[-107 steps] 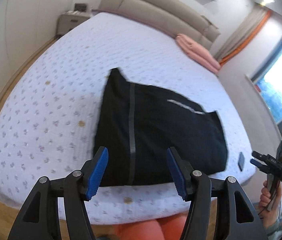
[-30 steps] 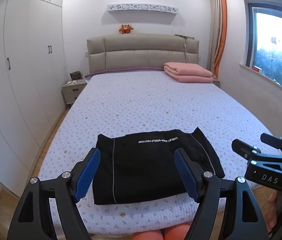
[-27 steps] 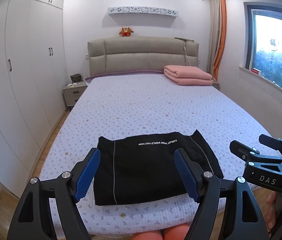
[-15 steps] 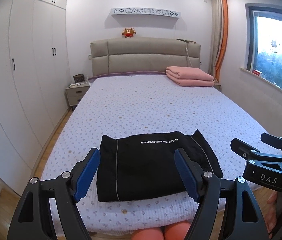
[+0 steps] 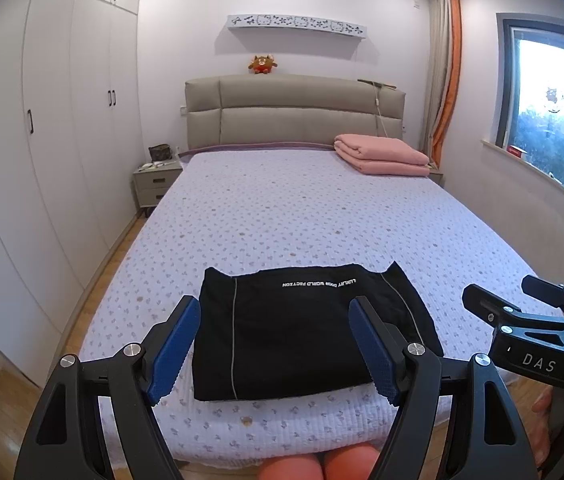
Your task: Fold large clothes
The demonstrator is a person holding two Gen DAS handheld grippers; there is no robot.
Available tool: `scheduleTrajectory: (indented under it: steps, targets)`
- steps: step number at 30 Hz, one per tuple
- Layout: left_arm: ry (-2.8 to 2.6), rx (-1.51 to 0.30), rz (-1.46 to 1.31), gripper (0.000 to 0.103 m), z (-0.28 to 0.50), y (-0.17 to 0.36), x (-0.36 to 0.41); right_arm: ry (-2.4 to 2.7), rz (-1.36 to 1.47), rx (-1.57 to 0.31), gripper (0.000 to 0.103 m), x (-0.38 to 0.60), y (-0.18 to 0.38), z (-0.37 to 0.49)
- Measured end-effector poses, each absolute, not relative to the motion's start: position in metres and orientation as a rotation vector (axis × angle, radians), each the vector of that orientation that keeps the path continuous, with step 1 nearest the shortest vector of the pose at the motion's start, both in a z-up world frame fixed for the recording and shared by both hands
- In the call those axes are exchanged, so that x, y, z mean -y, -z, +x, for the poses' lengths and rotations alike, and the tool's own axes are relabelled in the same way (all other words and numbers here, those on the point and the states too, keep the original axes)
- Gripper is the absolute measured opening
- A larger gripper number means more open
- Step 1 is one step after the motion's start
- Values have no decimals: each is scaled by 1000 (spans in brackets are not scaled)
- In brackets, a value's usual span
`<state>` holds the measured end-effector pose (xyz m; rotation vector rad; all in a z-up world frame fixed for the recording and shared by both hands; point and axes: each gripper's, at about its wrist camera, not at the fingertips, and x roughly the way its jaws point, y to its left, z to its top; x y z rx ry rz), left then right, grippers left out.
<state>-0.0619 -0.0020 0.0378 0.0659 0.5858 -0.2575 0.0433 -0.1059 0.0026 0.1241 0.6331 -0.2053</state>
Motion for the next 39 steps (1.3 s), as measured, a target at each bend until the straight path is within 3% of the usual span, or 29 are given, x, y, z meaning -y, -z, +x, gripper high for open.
scheduleTrajectory:
  steps: [30, 39]
  targets:
    - [214, -604, 55, 78, -57, -29, -2, 194, 137, -681, 101, 103, 14, 51]
    - [144, -534, 108, 78, -63, -31, -1, 187, 127, -691, 101, 99, 18, 51]
